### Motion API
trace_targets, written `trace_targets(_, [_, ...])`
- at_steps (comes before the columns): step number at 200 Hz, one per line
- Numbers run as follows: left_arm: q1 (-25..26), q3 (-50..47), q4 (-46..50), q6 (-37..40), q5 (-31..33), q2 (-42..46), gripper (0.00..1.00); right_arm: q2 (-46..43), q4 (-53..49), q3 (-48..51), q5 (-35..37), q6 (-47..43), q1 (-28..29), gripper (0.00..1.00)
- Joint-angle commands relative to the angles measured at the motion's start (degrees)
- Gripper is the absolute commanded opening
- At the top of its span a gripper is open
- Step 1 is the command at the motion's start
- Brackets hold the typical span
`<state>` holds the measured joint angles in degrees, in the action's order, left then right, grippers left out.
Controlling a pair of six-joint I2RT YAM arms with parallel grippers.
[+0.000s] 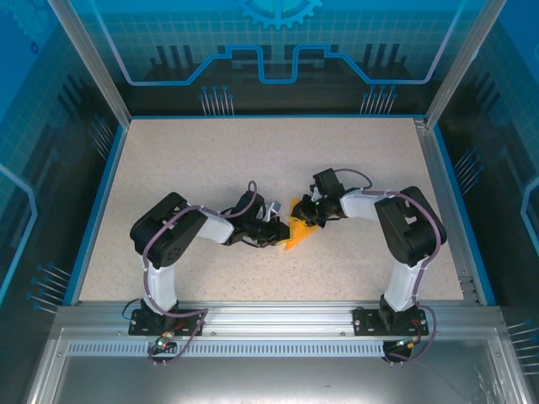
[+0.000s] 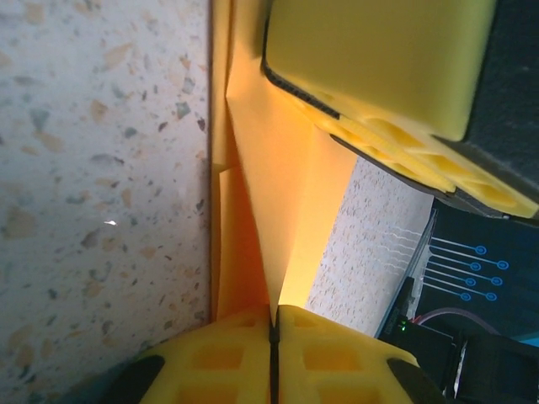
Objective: Fold a paper plane with a square sheet of paper (pick it up from the middle)
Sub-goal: Fourth fold the wing at the center of the table.
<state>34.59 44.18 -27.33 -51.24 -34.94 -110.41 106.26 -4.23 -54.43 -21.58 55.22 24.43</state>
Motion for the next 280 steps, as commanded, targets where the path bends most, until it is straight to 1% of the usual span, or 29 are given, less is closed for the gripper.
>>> trace_targets(1, [-0.4, -2.0, 8.0, 3.2, 0.5, 0.2, 0.12, 2.4, -2.3, 0.5, 2.3, -1.0, 0.1, 0.18])
trace_targets(39, [-0.3, -0.9, 11.0, 5.2, -1.1, 1.7, 0.11, 2.4, -3.6, 0.5, 3.3, -1.8, 0.1, 0.17])
trace_targets(63, [-0.4, -0.9, 10.1, 4.9, -2.0, 2.0, 0.11, 2.4, -4.0, 0.5, 3.4, -2.2, 0.1, 0.18])
trace_targets(116, [-0.4, -0.5, 10.8, 4.9, -2.9, 3.8, 0.15, 2.5, -4.8, 0.6, 3.8, -2.8, 0.0, 0.17])
trace_targets(157, [-0.3, 0.0, 10.9, 5.2, -3.6, 4.1, 0.10, 2.7, -5.0, 0.9, 3.8, -3.1, 0.0, 0.17])
trace_targets(175, [-0.4, 0.1, 11.2, 5.4, -3.7, 4.1, 0.05, 2.8, -4.9, 1.0, 3.8, -3.1, 0.0, 0.17])
trace_targets(184, [-0.4, 0.2, 12.2, 5.7, -3.6, 4.1, 0.04, 2.9, -4.9, 1.1, 3.8, -3.1, 0.0, 0.17])
trace_targets(194, [-0.4, 0.5, 13.4, 6.2, -3.8, 3.8, 0.00, 3.1, -5.1, 1.1, 4.0, -3.3, 0.0, 0.17])
trace_targets(218, [-0.3, 0.8, 16.6, 7.7, -5.5, 3.2, 0.00, 3.4, -5.4, 1.4, 4.4, -3.2, 0.0, 0.17])
trace_targets(238, [-0.3, 1.6, 21.4, 10.8, -7.4, 2.8, 0.00, 3.5, -5.7, 1.7, 5.2, -3.2, 0.0, 0.16])
trace_targets(244, [-0.3, 1.7, 22.8, 11.7, -7.4, 3.0, 0.03, 3.6, -5.8, 1.7, 5.3, -3.3, 0.0, 0.16])
trace_targets(269, [-0.3, 2.7, 26.8, 14.1, -8.3, 3.8, 0.07, 3.6, -5.8, 2.1, 5.3, -3.5, 0.0, 0.16])
trace_targets(280, [-0.3, 3.3, 27.9, 14.6, -8.3, 4.1, 0.06, 3.7, -5.7, 2.2, 5.3, -3.5, 0.0, 0.16])
